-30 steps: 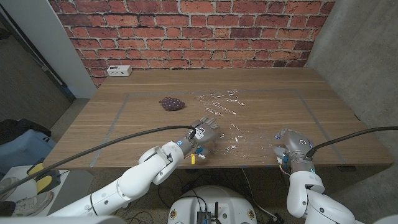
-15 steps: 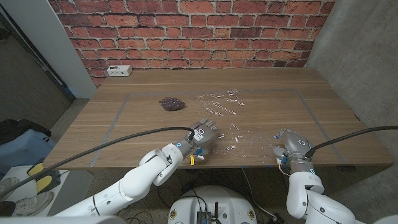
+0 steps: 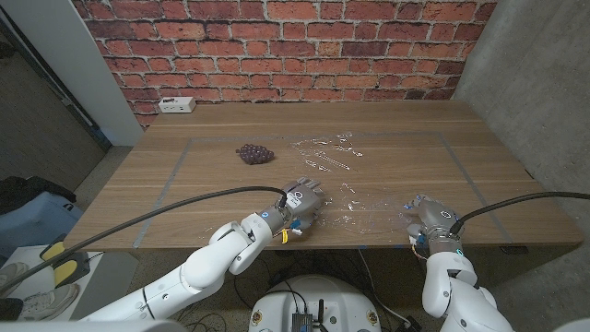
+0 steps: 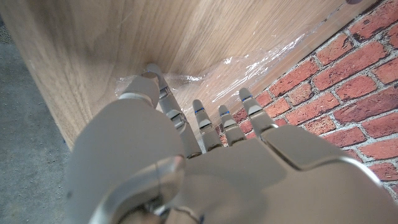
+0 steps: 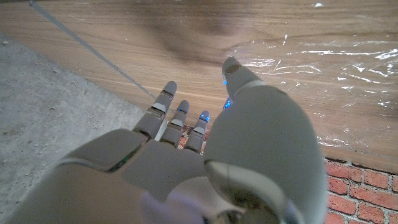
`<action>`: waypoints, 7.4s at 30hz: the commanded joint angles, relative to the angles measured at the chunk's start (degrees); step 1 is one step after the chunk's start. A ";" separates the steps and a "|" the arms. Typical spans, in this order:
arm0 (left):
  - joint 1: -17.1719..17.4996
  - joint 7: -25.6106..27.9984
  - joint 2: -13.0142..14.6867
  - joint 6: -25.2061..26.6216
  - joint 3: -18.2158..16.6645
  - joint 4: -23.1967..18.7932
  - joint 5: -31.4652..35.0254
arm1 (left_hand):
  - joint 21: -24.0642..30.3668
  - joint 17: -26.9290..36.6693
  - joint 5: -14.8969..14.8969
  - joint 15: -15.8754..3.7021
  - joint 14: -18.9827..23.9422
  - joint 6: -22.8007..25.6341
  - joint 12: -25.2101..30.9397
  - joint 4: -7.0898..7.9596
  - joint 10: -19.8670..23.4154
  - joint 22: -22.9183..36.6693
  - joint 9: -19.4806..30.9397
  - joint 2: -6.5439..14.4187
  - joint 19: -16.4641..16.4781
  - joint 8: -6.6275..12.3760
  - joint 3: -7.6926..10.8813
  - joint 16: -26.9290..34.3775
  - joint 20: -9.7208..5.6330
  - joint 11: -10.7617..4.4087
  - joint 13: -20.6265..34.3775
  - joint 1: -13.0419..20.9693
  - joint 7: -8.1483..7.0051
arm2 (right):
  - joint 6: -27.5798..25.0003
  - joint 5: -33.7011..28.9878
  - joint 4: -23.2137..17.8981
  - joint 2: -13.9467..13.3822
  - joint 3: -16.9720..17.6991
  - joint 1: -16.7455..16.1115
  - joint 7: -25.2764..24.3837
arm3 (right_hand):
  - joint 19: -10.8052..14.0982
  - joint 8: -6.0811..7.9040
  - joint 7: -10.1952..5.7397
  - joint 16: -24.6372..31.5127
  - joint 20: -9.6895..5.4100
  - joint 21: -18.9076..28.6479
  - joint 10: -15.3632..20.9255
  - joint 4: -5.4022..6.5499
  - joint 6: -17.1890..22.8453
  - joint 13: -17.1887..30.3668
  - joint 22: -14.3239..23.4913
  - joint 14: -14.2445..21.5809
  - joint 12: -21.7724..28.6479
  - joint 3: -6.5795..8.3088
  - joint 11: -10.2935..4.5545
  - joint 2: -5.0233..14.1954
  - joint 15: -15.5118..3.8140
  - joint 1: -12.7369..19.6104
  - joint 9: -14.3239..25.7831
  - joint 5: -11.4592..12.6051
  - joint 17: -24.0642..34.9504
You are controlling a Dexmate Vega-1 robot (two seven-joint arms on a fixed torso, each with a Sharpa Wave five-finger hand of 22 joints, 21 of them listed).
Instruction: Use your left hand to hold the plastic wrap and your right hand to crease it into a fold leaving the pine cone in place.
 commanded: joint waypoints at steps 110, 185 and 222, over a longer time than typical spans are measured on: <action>-0.45 18.61 2.07 -5.03 -0.78 3.69 -9.86 | -2.62 0.64 4.69 -0.23 -1.13 -27.34 -0.29 0.33 -5.44 0.50 2.89 -6.11 -0.66 -4.89 -11.16 0.11 1.65 1.91 1.77 -5.54 -2.40 | 34.72 21.05 11.45 10.38 18.10 -8.14 -37.43 | 3.59 14.59 13.25 3.67 -0.94 1.67 20.46 2.91 24.43 1.29 0.48 9.33 3.63 -8.00 3.31 4.93 -9.19 -1.01 5.76 3.59 2.46; 2.43 37.25 -2.32 0.60 -4.44 6.05 -21.00 | -1.24 0.23 0.54 -5.25 7.46 1.13 1.22 -0.52 7.46 1.21 8.81 5.97 4.75 4.22 -7.33 -0.44 -1.15 1.67 2.19 7.85 10.45 | 48.94 20.60 20.98 14.31 19.27 1.83 -38.00 | 3.51 14.92 15.32 1.10 -0.48 1.40 23.01 1.24 25.02 2.42 0.33 11.11 4.40 -4.52 4.09 4.44 -8.96 -1.99 5.11 2.18 1.65; -1.67 36.12 -4.32 5.03 -6.42 6.77 -24.08 | -1.00 0.26 0.85 -5.48 7.91 0.52 1.10 -0.10 8.39 1.23 11.44 5.39 4.95 5.01 -7.34 -0.42 -0.94 1.39 2.22 7.65 9.98 | 58.47 23.03 34.10 17.07 16.36 15.13 -37.79 | 3.70 14.89 15.16 0.38 -0.65 1.33 23.17 1.11 24.81 2.78 0.30 11.82 4.26 -3.18 3.91 4.31 -9.16 -2.85 4.84 1.71 1.69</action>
